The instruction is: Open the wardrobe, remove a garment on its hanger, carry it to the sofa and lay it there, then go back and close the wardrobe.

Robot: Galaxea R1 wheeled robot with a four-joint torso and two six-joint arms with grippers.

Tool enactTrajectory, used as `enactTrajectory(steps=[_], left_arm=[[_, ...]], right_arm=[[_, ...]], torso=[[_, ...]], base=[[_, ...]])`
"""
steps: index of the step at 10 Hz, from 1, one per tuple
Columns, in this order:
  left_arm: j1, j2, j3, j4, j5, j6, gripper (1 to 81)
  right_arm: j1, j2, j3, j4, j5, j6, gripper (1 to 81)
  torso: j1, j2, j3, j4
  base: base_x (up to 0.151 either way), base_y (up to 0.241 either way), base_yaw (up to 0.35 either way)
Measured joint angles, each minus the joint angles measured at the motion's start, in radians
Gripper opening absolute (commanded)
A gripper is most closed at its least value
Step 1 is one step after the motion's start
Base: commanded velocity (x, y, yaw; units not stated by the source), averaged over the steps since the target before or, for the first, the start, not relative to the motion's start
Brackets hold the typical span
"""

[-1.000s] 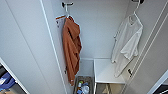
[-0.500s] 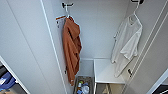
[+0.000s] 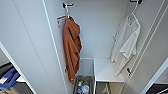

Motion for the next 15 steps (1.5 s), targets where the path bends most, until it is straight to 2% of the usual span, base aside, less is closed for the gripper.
enactTrajectory(steps=[3,4,6,8,10,13,15], left_arm=[[0.021,0.0,-0.001,0.001,0.019,0.0,81.1],[0.016,0.001,-0.001,0.001,0.018,0.0,81.1],[0.004,0.007,-0.003,0.001,0.017,0.005,81.1],[0.008,0.018,-0.006,0.001,0.046,0.012,81.1],[0.007,0.03,-0.008,0.0,0.048,0.011,81.1],[0.007,0.036,-0.008,0.0,0.048,0.011,81.1],[0.007,0.036,-0.012,0.0,0.048,0.011,81.1]], right_arm=[[-0.008,0.056,-0.038,-0.076,-0.011,-0.011,81.1],[0.01,0.055,-0.04,-0.121,-0.026,-0.012,81.1],[0.079,0.056,-0.044,-0.221,-0.053,-0.014,81.1],[0.161,0.075,-0.045,-0.365,-0.079,-0.016,81.1],[0.277,0.13,-0.053,-0.533,-0.173,-0.021,81.1],[0.419,0.253,-0.049,-0.784,-0.403,-0.04,81.1],[0.466,0.253,-0.034,-0.868,-0.529,-0.053,81.1]], torso=[[-0.003,-0.001,0.0,0.0],[-0.003,-0.001,0.0,0.0],[-0.003,-0.001,0.0,0.0],[-0.003,-0.001,0.0,0.0],[-0.003,-0.001,0.0,0.0],[-0.002,-0.001,0.0,0.0],[-0.001,-0.001,0.0,0.0]], base=[[0.0,0.0,0.0],[0.0,0.0,0.0],[0.0,0.0,0.0],[0.0,0.0,0.0],[0.0,0.0,0.0],[0.0,0.0,0.0],[0.0,0.0,0.0]])
